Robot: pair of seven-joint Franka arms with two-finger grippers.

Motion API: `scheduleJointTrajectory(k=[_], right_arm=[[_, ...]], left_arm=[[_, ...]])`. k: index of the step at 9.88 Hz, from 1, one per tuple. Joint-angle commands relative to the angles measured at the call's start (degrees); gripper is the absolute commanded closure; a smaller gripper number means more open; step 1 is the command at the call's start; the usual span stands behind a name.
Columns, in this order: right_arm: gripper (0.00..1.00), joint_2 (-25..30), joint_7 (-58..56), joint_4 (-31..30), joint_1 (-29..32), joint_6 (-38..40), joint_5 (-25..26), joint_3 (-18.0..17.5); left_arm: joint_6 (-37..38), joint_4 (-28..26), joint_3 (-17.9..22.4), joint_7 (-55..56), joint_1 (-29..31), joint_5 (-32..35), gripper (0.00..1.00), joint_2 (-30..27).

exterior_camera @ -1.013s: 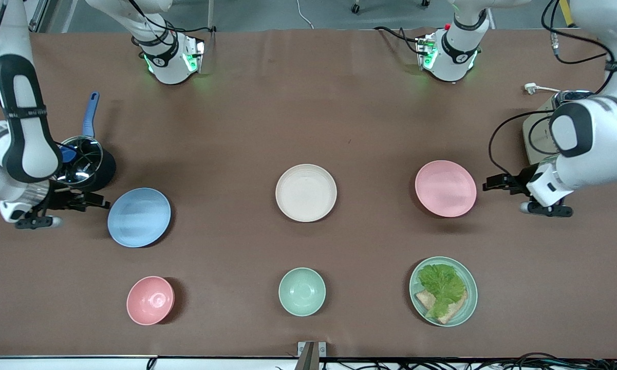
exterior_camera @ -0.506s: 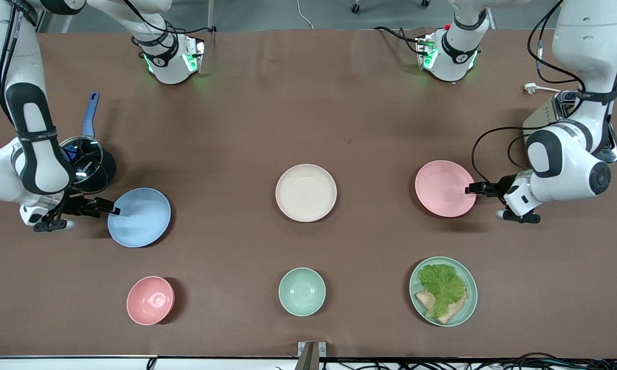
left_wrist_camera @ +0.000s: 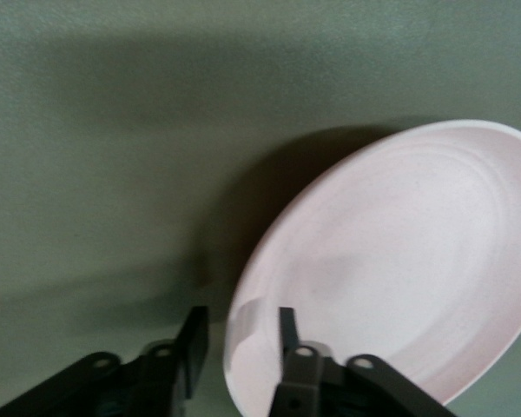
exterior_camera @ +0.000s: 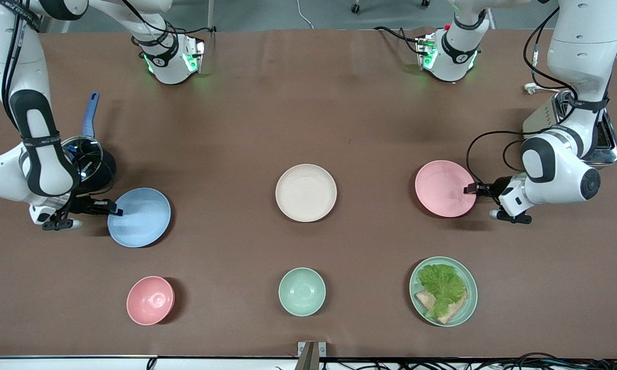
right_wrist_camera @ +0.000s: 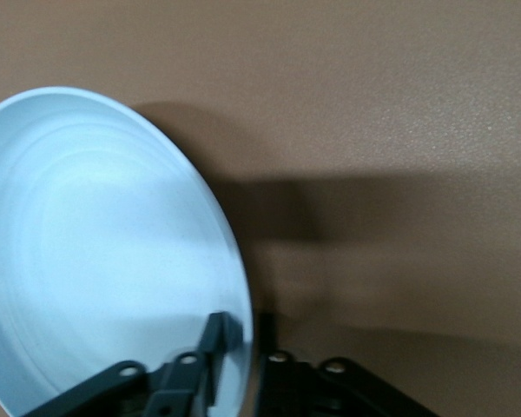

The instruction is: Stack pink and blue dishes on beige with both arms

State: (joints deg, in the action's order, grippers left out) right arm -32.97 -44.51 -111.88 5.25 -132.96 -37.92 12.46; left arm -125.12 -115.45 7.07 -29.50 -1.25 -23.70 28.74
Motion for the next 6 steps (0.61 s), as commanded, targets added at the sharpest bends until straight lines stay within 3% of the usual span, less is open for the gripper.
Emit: scheduleJointTrajectory(k=[1,3,4,6], right_arm=[[0.99,1.24,0.21,0.95,0.02,2.95,-1.28,0.19],[0.99,2.73,4.41,5.94,-0.76,12.32,0.90,3.34],[0.99,2.91,8.35,9.80,-0.85,16.63,4.92,4.40],[0.99,4.23,17.83,18.06,-0.94,26.13,11.61,4.33]], left_arm=[[-1.62,0.58,0.22,-1.70,-0.16,-1.00,0.96,1.77],[-1.00,0.49,0.05,-0.57,-0.42,-0.91,0.99,-2.34],[0.48,0.32,-0.65,1.18,-0.86,-0.82,0.99,-5.85],[1.72,0.49,-8.00,7.92,-0.60,-0.48,1.00,-8.69]])
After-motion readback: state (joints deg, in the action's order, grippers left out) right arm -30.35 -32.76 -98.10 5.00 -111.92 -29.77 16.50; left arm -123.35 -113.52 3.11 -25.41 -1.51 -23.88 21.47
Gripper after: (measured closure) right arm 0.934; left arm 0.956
